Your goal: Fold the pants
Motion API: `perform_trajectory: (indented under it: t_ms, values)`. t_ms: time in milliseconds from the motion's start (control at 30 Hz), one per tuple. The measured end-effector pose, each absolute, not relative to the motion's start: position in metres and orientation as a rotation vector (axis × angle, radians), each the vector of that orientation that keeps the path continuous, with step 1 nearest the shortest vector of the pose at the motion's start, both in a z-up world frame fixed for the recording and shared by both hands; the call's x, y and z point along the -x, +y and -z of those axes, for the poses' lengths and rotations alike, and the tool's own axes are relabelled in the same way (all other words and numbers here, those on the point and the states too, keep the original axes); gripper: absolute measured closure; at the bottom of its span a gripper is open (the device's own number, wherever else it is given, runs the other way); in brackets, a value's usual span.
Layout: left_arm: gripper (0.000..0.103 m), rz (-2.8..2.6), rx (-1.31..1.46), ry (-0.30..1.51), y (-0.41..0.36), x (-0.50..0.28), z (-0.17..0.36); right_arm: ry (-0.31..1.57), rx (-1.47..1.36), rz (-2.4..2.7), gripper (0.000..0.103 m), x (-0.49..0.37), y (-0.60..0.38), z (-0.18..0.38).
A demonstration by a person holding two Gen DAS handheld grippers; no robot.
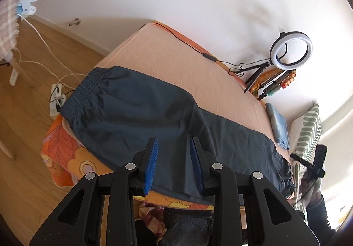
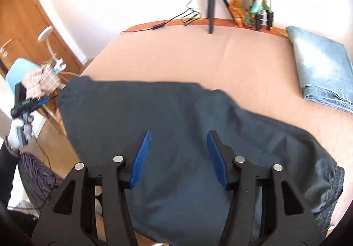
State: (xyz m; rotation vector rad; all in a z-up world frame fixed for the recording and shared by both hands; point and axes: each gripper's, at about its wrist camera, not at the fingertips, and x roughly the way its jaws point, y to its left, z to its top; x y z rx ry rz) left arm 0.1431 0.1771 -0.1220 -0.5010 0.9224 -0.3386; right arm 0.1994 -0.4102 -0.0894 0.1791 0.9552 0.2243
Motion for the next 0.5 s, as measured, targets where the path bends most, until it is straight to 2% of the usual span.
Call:
perform_trajectory:
  t_ms: [167,500]
  values:
    - [0.075,0.438,0.327,0.958,0.106,-0.152,0.120,1.053,-0.331,-0.191,0.047,-0.268,-0.460,0.128]
    - [0.075,0.669,0.216,1.011,-0.014,-0.194,0.134,1.122,-0.513,-0.315,0.048,-0.309,-0.466,0.181]
